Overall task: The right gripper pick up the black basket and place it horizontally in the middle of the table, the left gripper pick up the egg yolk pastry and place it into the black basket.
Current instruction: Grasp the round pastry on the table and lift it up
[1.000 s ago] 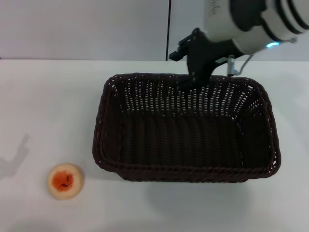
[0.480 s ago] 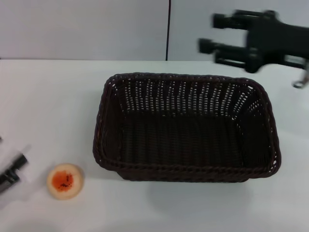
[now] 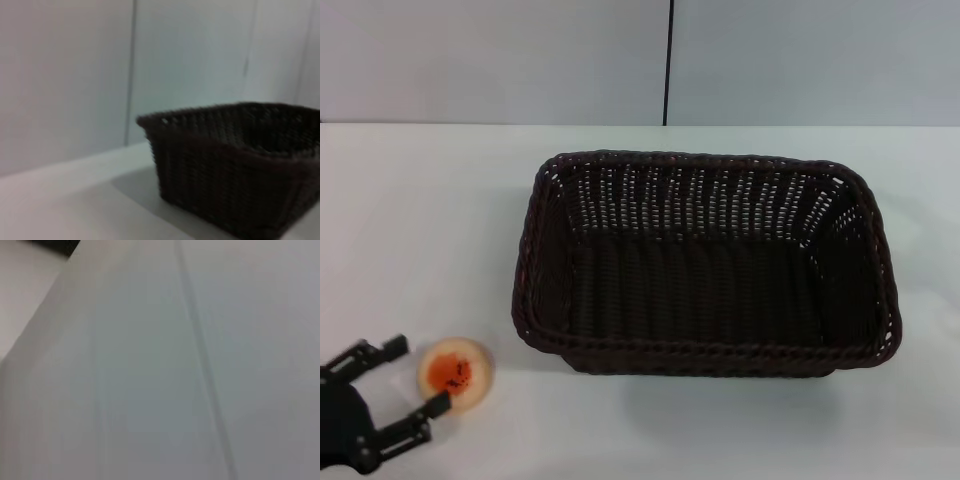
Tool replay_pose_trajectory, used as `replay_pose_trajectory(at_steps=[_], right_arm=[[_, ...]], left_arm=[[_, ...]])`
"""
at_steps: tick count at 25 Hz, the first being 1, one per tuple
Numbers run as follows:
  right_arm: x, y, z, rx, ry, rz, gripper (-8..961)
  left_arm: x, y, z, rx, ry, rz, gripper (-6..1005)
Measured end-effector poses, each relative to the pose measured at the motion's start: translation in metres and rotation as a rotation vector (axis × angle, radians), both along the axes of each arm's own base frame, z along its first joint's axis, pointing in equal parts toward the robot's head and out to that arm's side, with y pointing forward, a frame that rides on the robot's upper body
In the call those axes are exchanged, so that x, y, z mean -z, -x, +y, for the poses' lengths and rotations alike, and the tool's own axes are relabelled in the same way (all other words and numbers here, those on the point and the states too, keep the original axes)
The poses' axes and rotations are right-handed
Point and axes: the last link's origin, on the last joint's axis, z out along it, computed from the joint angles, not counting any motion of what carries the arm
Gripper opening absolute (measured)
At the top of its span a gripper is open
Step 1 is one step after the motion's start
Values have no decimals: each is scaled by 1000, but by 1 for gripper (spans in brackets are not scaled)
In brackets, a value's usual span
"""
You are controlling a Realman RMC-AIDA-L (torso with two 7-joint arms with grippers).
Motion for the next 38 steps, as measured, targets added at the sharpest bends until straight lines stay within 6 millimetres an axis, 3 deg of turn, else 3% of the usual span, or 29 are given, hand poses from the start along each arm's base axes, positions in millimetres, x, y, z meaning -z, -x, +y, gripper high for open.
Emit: replay_pose_trajectory(at_steps=[2,15,27,38], right_arm=[[1,-14,-13,34,-73,57,613],[5,-35,-33,123,-113,124,613],[7,-52,-48,224,-142,163,612],[10,-55,-54,243,-167,160,612]], left_arm=[[6,0,1,-9,15,-6,818],[36,-1,9,-41,29,9,818],[37,-3,16,-11,-1,28,660],[24,-2,21,-33,-83,-1,345]])
